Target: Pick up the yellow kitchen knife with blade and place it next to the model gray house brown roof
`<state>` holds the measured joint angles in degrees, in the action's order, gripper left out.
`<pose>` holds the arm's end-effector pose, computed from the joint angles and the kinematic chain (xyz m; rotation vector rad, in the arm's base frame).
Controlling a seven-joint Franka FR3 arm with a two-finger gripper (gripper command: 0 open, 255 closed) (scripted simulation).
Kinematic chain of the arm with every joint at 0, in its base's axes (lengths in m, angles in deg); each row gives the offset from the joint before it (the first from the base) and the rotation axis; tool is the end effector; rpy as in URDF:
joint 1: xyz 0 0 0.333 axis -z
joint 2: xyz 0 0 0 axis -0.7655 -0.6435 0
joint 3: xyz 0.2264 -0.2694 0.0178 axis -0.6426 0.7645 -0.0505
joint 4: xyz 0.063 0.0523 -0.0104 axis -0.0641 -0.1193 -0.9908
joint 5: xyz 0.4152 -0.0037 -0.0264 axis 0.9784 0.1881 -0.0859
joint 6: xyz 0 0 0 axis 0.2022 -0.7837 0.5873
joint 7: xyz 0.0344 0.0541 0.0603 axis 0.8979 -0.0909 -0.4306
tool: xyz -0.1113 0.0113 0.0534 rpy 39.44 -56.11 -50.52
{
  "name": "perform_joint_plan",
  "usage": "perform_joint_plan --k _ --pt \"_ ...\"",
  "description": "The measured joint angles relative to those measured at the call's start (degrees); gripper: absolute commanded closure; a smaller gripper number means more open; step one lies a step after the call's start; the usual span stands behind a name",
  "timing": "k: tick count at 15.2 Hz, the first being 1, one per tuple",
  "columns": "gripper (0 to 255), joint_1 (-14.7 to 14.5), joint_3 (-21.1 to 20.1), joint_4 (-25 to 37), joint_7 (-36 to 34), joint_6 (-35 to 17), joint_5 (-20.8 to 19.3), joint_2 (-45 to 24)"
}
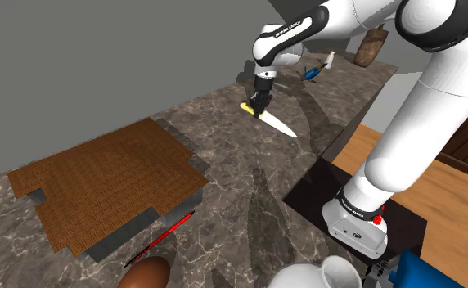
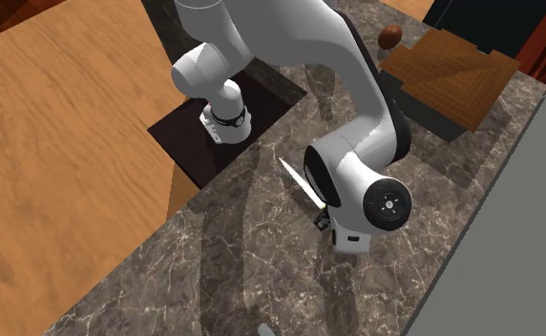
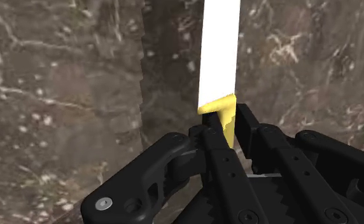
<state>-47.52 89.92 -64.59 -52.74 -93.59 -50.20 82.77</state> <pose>0.5324 -0.0787 0.3408 -2.9701 0.1096 0.2339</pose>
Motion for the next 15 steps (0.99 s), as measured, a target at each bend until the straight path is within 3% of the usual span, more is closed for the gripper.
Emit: perform_joint_plan --k 15 --pt "255 -0.17 -0.09 5.43 -2.14 10.60 -1.34 4.98"
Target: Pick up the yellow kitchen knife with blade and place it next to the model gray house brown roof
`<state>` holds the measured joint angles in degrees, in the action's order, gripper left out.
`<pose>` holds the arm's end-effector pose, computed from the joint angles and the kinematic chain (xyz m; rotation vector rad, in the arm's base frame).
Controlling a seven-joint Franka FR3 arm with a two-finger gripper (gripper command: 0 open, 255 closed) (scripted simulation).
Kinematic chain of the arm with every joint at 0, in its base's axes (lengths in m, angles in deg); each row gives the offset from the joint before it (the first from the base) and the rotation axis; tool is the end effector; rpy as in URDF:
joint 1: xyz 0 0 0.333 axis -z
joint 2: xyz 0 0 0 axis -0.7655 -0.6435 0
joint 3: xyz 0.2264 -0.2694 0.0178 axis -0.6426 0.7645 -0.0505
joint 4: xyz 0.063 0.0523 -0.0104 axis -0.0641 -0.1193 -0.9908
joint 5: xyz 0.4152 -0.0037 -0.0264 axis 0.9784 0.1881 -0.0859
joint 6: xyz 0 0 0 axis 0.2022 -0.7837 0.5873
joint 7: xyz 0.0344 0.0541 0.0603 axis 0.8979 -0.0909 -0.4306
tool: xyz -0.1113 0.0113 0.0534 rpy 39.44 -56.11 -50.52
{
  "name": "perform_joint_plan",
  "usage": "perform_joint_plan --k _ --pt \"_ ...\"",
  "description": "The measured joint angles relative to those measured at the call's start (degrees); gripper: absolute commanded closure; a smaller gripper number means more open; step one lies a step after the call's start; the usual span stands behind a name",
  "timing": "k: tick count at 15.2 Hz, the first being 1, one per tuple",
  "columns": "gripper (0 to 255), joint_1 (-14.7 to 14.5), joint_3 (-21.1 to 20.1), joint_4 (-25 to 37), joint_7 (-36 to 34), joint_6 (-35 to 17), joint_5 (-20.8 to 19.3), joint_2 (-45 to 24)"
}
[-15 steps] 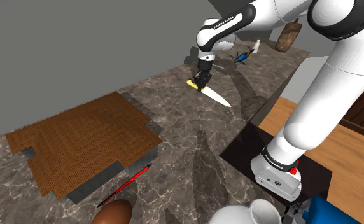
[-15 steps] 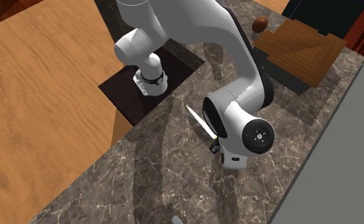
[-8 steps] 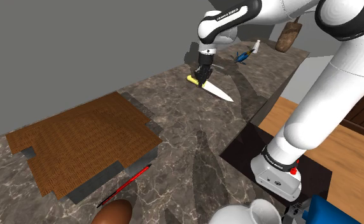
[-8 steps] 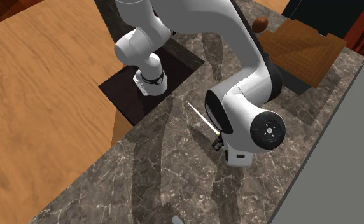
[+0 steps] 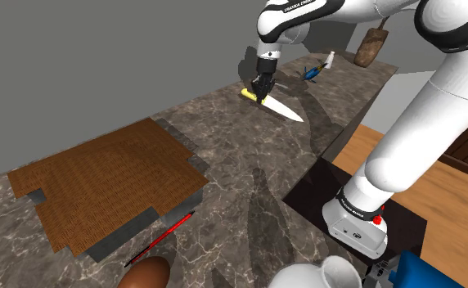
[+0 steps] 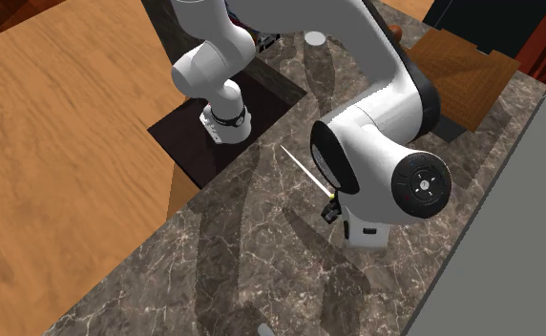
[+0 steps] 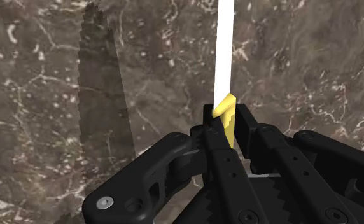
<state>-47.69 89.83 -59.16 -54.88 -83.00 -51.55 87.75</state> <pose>0.5323 -0.0745 0.4178 -2.9675 0.1026 0.2442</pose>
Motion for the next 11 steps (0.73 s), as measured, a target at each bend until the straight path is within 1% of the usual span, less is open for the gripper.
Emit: perform_joint_plan --k 11 --pt "255 0.06 0.04 5.87 -1.28 8.32 -0.66 2.58"
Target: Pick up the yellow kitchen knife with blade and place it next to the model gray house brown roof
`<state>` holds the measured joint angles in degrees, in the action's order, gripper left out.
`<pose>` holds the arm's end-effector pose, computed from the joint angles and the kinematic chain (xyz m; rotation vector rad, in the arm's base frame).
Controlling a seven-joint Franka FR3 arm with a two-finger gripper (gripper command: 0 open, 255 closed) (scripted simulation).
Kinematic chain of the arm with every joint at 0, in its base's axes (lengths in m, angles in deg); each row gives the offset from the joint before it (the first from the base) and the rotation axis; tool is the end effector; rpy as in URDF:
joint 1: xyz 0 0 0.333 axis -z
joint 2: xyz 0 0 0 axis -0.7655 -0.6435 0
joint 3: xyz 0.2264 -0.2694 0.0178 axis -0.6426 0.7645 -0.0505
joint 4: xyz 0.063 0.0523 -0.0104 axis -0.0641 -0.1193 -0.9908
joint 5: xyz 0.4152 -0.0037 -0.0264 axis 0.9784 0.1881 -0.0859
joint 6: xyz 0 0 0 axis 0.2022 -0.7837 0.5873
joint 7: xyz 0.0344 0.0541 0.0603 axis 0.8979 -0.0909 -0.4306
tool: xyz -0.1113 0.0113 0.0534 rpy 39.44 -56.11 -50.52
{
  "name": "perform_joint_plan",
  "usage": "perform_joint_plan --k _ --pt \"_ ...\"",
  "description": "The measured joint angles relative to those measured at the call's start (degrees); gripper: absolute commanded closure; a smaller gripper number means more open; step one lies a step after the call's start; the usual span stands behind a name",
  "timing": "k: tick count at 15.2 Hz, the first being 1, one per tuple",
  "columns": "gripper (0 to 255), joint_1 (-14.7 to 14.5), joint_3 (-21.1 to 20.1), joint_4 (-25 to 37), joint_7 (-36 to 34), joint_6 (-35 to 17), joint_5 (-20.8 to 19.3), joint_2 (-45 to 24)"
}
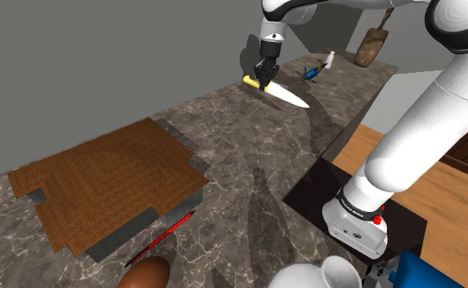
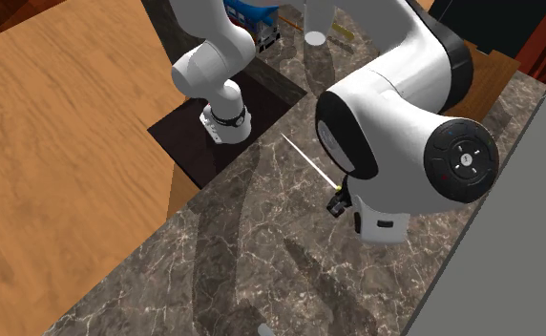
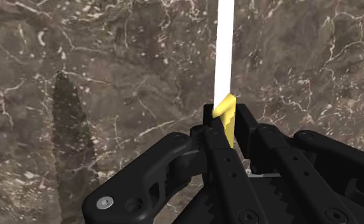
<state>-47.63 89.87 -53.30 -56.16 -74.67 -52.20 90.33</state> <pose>0.5314 -0.0748 0.4804 -2.9675 0.1028 0.2441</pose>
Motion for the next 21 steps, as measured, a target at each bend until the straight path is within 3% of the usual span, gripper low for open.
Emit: perform_joint_plan --k 16,21 --pt "255 0.02 0.03 10.83 -1.57 11.76 -0.27 1.03" --pt "255 -1.87 -2.39 5.06 -5.76 10.84 0.27 6.50"
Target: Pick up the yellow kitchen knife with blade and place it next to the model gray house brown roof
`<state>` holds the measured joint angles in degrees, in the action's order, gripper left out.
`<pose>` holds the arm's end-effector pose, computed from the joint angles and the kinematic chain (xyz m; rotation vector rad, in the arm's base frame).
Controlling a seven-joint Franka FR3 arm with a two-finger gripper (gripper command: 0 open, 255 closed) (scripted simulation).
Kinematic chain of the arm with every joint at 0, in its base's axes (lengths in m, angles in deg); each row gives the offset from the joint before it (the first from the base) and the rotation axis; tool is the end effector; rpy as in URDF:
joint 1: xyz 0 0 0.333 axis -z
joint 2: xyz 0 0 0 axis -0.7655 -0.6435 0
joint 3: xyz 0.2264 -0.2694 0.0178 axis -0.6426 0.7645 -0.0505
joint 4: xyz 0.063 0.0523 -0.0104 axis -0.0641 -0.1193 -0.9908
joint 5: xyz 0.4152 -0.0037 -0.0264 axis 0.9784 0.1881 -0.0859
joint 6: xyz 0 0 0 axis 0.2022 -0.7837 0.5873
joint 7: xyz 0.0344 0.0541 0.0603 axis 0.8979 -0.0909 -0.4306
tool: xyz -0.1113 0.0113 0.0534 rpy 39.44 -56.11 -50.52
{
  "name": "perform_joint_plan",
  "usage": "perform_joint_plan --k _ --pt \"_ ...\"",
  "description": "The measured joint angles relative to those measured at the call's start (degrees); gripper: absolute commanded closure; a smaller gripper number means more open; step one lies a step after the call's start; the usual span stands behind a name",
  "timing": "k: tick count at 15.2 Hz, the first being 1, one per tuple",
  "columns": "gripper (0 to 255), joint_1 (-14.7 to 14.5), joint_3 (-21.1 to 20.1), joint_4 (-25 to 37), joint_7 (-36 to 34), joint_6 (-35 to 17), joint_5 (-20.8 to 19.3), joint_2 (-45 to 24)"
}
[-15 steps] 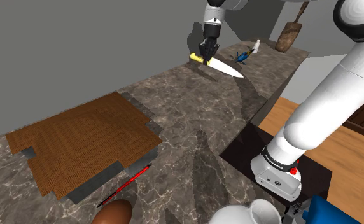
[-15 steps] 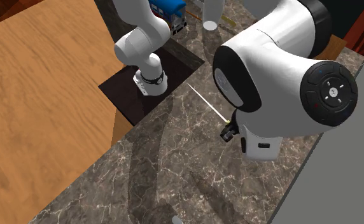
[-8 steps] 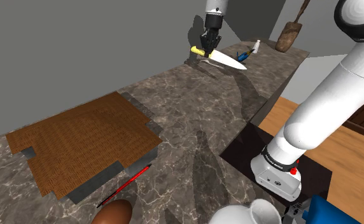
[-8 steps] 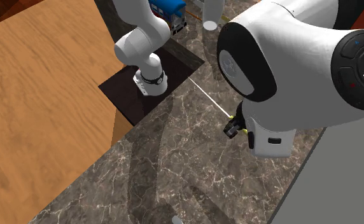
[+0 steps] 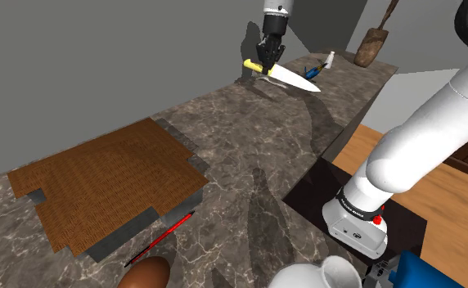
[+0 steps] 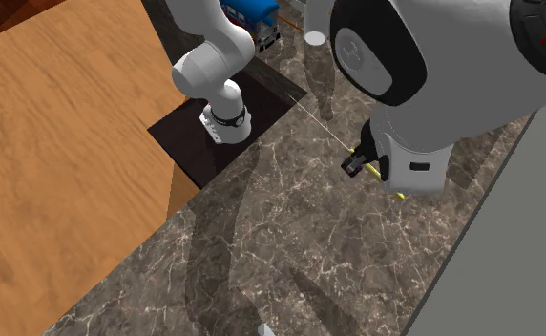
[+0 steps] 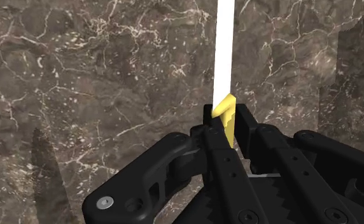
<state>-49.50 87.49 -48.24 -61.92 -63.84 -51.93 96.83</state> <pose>0.5027 -0.0310 0.5700 -2.9669 0.1016 0.2441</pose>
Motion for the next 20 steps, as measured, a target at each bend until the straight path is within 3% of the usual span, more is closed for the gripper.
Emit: perform_joint_plan --k 8,15,20 --pt "255 -4.10 -6.42 -11.13 -9.75 -1.76 2.99 10.99" --pt "255 -8.01 -12.97 -16.33 -18.73 -2.79 7.32 17.10" --pt "255 -8.79 -14.46 -20.77 -19.77 -6.24 8.49 18.41"
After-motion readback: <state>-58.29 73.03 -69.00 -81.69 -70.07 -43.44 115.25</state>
